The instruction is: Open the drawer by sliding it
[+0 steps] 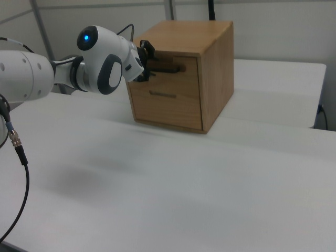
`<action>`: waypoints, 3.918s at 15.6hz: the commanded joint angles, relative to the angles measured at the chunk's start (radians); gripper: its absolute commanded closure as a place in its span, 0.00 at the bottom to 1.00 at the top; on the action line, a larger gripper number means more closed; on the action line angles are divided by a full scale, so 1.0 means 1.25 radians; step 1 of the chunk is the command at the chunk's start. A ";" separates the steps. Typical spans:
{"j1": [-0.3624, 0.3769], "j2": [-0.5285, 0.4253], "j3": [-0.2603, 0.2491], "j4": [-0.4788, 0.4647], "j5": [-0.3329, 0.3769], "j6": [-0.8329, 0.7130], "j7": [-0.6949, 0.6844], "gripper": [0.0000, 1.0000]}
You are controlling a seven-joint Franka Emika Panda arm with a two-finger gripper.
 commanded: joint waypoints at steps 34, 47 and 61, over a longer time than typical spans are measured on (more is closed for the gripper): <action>-0.012 -0.048 -0.007 -0.062 0.008 0.002 -0.002 0.69; -0.010 -0.029 -0.007 -0.054 -0.012 0.005 -0.003 0.81; -0.003 -0.168 -0.004 -0.248 -0.026 0.002 0.002 0.91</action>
